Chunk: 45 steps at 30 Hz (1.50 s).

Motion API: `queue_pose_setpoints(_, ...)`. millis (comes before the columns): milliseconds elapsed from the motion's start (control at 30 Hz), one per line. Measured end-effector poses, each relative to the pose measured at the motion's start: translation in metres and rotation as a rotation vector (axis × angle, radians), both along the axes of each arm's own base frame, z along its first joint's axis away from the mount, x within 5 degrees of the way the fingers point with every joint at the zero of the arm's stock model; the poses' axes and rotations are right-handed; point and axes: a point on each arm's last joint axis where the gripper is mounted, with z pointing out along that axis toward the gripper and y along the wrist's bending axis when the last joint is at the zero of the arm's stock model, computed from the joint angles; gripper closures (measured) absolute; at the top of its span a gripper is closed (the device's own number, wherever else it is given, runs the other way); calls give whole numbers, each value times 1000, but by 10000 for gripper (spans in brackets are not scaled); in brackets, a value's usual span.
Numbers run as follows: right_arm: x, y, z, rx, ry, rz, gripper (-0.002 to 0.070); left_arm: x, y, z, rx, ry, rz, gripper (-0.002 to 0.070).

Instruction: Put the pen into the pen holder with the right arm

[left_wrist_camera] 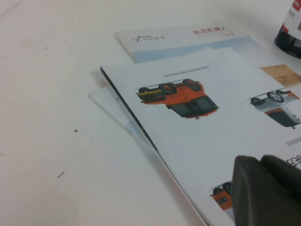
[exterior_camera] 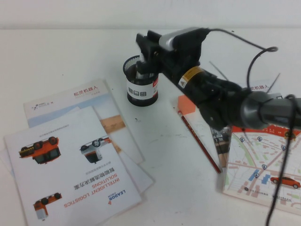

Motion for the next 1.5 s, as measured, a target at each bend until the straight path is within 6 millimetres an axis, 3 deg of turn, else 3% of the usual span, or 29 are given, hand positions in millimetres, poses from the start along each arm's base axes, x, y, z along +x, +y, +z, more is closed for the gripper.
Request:
queue_pose_setpoints(100, -19, -12, 21, 20, -9, 3, 623, 0, 0, 0, 0, 0, 0, 677)
queue_pose_setpoints(200, -48, -32, 46, -2, -39, -10, 674, 0, 0, 0, 0, 0, 0, 677)
queue_pose_setpoints(567, -185, -118, 104, -302, 16, -61, 695, 0, 0, 0, 0, 0, 0, 677)
queue_pose_setpoints(833, -252, -169, 100, -400, 124, -143, 695, 0, 0, 0, 0, 0, 0, 677)
queue_pose_setpoints(1000, -272, -186, 97, -428, 167, -182, 695, 0, 0, 0, 0, 0, 0, 677)
queue_pose_setpoints(1333, -276, -192, 91, -472, 239, -202, 695, 0, 0, 0, 0, 0, 0, 677)
queue_pose_setpoints(1500, -287, -209, 82, -494, 342, -271, 695, 0, 0, 0, 0, 0, 0, 678)
